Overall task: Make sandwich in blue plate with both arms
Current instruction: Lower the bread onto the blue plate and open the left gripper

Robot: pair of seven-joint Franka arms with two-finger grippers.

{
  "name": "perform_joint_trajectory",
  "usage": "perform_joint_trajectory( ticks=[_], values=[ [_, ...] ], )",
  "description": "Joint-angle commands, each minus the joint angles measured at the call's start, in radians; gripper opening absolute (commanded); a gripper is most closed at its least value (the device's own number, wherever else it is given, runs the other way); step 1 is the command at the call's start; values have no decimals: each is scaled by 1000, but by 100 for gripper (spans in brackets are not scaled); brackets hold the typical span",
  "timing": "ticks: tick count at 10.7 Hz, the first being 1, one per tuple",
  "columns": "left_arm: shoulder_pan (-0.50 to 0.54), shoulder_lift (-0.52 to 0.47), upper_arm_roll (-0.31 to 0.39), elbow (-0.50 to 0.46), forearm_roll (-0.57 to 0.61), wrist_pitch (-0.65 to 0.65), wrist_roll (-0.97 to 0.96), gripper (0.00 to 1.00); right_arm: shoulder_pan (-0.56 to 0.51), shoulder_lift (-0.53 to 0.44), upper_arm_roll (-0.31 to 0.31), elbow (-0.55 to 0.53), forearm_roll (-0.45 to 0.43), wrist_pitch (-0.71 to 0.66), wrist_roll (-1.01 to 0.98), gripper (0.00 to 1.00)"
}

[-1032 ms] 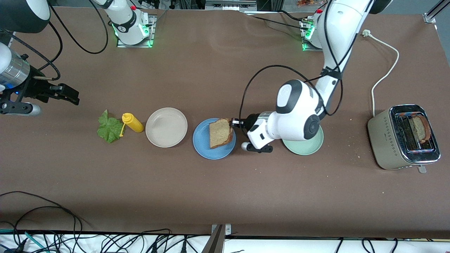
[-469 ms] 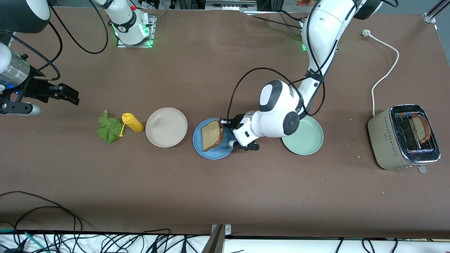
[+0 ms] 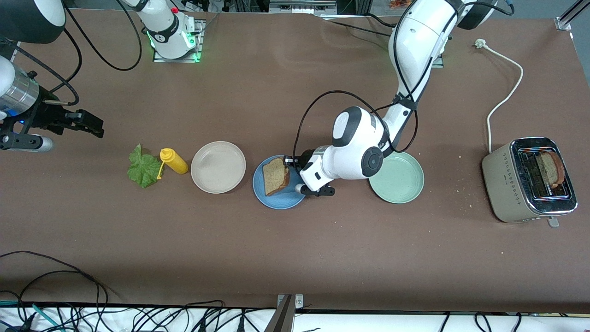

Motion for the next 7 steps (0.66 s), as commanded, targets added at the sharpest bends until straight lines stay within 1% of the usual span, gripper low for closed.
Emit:
perform_joint_trajectory(
  ticks=[1,2,3,4,7],
  values=[
    [-4,38,16,38,-34,0,11,0,-5,3,1,16,14,-7,7,100],
    [7,47,21,36,-31,0,11,4,-3,3,1,16,13,-6,7,100],
    [17,49,29,27,-26,0,11,71,-5,3,1,16,13,-6,7,100],
    [24,47,32,22,-26,0,11,100,-5,3,1,16,13,-6,7,100],
    [54,29,76,28,-21,-3,8,100,-5,3,1,16,13,-7,7,100]
  ],
)
